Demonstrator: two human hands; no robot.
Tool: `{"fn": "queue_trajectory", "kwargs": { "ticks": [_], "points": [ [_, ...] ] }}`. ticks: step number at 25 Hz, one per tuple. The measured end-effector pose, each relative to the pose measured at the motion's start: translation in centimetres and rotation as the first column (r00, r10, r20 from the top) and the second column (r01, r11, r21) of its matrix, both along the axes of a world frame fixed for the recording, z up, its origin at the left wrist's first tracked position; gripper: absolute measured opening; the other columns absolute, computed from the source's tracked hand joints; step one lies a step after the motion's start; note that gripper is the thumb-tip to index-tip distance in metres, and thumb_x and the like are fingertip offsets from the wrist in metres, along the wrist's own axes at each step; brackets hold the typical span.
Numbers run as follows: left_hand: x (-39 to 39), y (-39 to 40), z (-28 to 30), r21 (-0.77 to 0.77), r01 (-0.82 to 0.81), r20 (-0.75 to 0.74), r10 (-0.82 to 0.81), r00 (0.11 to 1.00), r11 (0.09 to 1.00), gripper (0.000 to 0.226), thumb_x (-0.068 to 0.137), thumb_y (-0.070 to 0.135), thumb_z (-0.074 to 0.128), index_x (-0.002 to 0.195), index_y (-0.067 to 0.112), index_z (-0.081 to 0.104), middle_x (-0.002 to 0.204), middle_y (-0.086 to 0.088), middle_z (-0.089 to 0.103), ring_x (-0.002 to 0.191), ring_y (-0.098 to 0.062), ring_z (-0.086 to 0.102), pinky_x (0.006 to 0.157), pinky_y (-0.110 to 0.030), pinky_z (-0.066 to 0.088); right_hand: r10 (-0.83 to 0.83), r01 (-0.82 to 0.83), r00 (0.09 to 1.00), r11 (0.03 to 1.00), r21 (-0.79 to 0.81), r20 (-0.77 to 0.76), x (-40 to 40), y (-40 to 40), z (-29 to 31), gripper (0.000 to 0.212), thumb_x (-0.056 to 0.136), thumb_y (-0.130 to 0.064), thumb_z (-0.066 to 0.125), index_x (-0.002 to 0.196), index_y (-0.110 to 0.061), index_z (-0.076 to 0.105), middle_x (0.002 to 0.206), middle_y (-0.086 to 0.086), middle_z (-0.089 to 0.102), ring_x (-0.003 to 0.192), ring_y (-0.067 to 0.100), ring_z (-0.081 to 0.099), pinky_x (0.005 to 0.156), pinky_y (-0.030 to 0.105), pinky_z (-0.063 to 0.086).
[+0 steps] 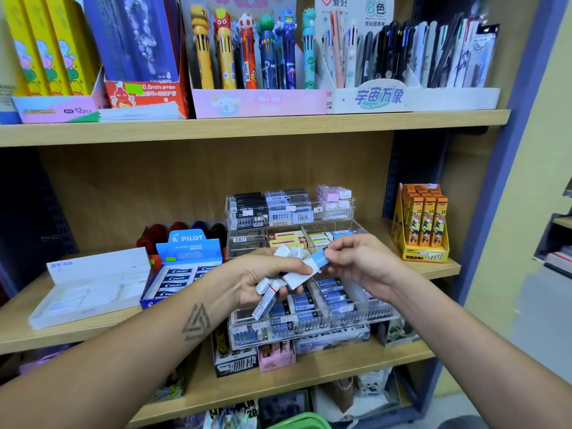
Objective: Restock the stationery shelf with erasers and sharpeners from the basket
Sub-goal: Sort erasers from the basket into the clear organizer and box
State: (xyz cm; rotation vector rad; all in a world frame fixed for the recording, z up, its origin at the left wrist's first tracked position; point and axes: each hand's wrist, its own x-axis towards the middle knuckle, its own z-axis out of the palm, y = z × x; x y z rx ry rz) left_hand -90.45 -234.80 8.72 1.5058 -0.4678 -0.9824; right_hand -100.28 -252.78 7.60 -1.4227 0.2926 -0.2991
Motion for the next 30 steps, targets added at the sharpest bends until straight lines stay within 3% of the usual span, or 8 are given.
{"fn": "queue_trajectory", "kwargs": {
  "ticks": [7,9,12,14,20,27,28,30],
  "points": [
    [0.7,-0.1,-0.1,0.006,-0.044,0.007,0.044,0.999,0.999,0.036,0.083,-0.004,0.072,0.113,0.003,0.054,0.084,-0.018,0.069,0.053,-0.02,0.064,0.032,-0.017,0.041,-0.068,0.034,0.996,0.886,-0.462,-0.057,-1.7,-1.8,-0.2,0.026,0.079,0.003,0.078,0.099,-0.014,0.076,0.095,0.011,0.076,0.083,0.023,0.074,0.082,0.037,0.059],
    [0.6,-0.2,-0.1,0.016,-0.057,0.023,0.057,0.998,0.998,0.033,0.082,-0.005,0.072,0.109,0.003,0.053,0.078,-0.017,0.068,0.051,-0.021,0.064,0.032,-0.017,0.04,-0.135,0.0,0.981,0.71,-0.704,-0.136,-2.1,-2.5,0.4,0.031,0.075,-0.005,0.083,0.1,-0.024,0.075,0.09,0.006,0.075,0.077,0.018,0.07,0.075,0.036,0.058],
    [0.5,-0.3,-0.1,0.031,-0.072,0.045,0.07,0.997,0.997,0.032,0.082,-0.006,0.072,0.106,0.003,0.053,0.073,-0.017,0.067,0.049,-0.021,0.063,0.032,-0.017,0.04,-0.234,-0.145,0.952,0.231,-0.962,-0.199,-2.0,-2.5,0.6,0.03,0.081,-0.025,0.081,0.11,-0.03,0.073,0.095,-0.008,0.066,0.085,0.012,0.062,0.073,0.03,0.051],
    [0.4,-0.4,-0.1,0.031,-0.066,0.059,0.064,0.996,0.997,0.032,0.082,-0.006,0.072,0.107,0.003,0.054,0.075,-0.018,0.067,0.05,-0.021,0.063,0.033,-0.017,0.04,-0.239,-0.184,0.948,0.126,-0.975,-0.209,-1.9,-1.8,0.4,0.03,0.082,-0.034,0.079,0.112,-0.033,0.072,0.1,-0.01,0.067,0.093,0.014,0.062,0.079,0.034,0.054],
    [0.2,0.2,-0.1,0.014,-0.032,0.062,0.031,0.998,0.999,0.032,0.084,-0.005,0.071,0.112,0.001,0.056,0.08,-0.019,0.07,0.053,-0.022,0.066,0.033,-0.017,0.041,-0.221,-0.212,0.948,0.101,-0.972,-0.23,-2.2,-0.4,1.1,0.016,0.08,-0.034,0.08,0.094,-0.033,0.072,0.084,-0.017,0.061,0.087,0.01,0.059,0.072,0.026,0.043],
    [0.3,0.3,0.0,-0.005,0.0,0.034,0.001,0.999,1.0,0.025,0.085,0.0,0.072,0.107,0.0,0.059,0.086,-0.018,0.071,0.062,-0.024,0.069,0.033,-0.018,0.042,-0.255,-0.26,0.935,-0.016,-0.966,-0.247,-0.5,1.2,-0.4,0.009,0.081,-0.026,0.078,0.086,-0.022,0.073,0.095,-0.003,0.067,0.093,0.018,0.063,0.074,0.026,0.042],
    [0.2,0.4,0.0,-0.011,0.001,0.032,0.0,0.999,1.0,0.023,0.085,0.001,0.072,0.105,0.0,0.06,0.085,-0.018,0.071,0.061,-0.023,0.069,0.033,-0.017,0.042,-0.241,-0.266,0.935,0.014,-0.964,-0.262,-0.5,1.3,0.1,0.008,0.084,-0.024,0.075,0.091,-0.022,0.074,0.093,-0.003,0.068,0.09,0.018,0.064,0.072,0.026,0.044],
    [0.3,0.5,0.3,-0.021,0.003,0.033,-0.002,0.999,1.0,0.022,0.086,0.002,0.072,0.106,0.0,0.063,0.086,-0.018,0.071,0.06,-0.022,0.069,0.034,-0.017,0.043,-0.094,-0.209,0.965,0.296,-0.932,-0.246,-0.7,1.4,1.3,0.021,0.086,-0.017,0.074,0.107,-0.022,0.073,0.097,-0.005,0.071,0.088,0.017,0.068,0.076,0.029,0.055]
  ]
}}
